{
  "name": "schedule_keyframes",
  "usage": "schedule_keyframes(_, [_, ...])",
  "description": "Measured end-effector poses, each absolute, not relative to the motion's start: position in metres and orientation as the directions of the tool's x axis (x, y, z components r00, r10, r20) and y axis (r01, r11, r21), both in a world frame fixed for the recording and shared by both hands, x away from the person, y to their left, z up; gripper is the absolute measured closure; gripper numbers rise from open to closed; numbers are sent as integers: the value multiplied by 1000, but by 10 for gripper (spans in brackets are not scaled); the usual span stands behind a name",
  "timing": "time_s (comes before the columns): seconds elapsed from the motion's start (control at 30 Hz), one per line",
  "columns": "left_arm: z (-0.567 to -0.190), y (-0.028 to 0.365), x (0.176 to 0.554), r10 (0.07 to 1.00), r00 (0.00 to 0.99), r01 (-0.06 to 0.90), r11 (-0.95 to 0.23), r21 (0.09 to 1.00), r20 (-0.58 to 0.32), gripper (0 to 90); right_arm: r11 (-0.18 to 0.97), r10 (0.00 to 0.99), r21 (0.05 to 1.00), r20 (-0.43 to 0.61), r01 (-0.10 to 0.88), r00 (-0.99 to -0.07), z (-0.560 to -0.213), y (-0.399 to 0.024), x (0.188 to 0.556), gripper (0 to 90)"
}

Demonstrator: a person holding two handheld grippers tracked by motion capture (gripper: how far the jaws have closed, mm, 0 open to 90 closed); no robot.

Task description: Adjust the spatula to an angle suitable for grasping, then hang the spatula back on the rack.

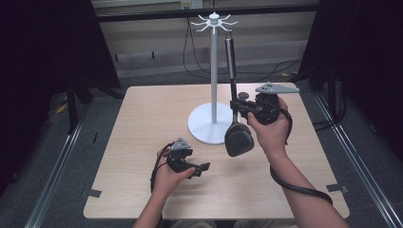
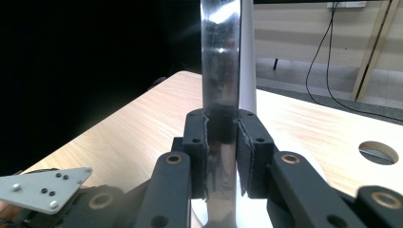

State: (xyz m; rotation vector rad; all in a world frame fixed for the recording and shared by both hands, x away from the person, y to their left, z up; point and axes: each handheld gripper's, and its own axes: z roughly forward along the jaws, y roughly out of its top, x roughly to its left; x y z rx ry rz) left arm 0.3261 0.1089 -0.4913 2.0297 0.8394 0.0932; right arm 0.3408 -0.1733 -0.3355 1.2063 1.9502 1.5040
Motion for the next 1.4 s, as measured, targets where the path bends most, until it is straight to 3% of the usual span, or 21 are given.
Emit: schedule_keyframes(1.4, [-490,113,330,592,765,522,-340,782,-253,62,61,831,907,185,416,-524,-342,-148,376,788])
